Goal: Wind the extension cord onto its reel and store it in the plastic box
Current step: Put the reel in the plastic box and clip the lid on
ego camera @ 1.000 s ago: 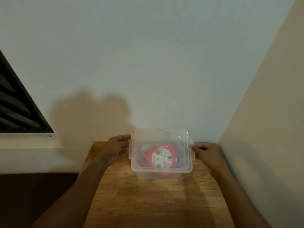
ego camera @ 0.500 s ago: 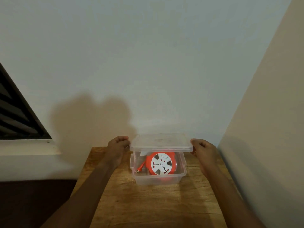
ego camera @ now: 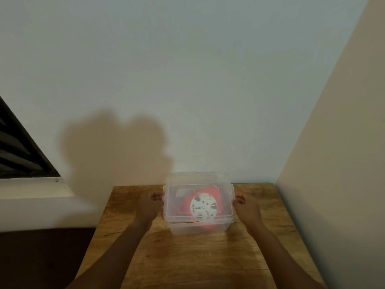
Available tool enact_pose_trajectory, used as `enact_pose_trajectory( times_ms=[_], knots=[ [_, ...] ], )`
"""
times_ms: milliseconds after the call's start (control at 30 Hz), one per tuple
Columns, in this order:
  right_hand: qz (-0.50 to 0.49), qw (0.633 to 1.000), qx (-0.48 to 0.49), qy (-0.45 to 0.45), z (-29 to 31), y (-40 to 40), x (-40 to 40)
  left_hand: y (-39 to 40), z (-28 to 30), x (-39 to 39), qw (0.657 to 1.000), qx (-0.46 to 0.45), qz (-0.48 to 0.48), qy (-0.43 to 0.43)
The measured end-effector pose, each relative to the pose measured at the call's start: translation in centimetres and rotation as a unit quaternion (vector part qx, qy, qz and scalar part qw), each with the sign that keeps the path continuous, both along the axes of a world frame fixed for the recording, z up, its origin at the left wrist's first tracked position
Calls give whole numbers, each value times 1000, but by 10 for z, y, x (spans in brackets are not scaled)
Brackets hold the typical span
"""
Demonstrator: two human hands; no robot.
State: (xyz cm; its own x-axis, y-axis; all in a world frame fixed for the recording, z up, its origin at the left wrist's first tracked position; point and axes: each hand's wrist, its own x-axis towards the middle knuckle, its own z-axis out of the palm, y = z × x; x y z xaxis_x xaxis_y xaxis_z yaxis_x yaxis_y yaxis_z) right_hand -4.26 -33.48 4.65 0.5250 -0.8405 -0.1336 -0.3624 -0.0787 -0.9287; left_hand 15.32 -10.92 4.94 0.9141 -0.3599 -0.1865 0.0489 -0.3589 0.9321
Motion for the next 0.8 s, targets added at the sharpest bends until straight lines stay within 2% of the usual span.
enact_pose_trajectory(
  times_ms=[200,367,600,800],
  knots=[
    [0,1000,-27,-1,-3,1,-1,2,-12,-1,999,36,10,-8],
    [-1,999,-47,13,-9,1,-1,4,-14,-5,1000,19,11,4],
    [-14,999,-32,33,-12,-1,1,8,-18,-5,994,-34,24,99],
    [-30,997,-50,55,-15,5,4,13,-28,-5,990,-40,15,134]
  ],
)
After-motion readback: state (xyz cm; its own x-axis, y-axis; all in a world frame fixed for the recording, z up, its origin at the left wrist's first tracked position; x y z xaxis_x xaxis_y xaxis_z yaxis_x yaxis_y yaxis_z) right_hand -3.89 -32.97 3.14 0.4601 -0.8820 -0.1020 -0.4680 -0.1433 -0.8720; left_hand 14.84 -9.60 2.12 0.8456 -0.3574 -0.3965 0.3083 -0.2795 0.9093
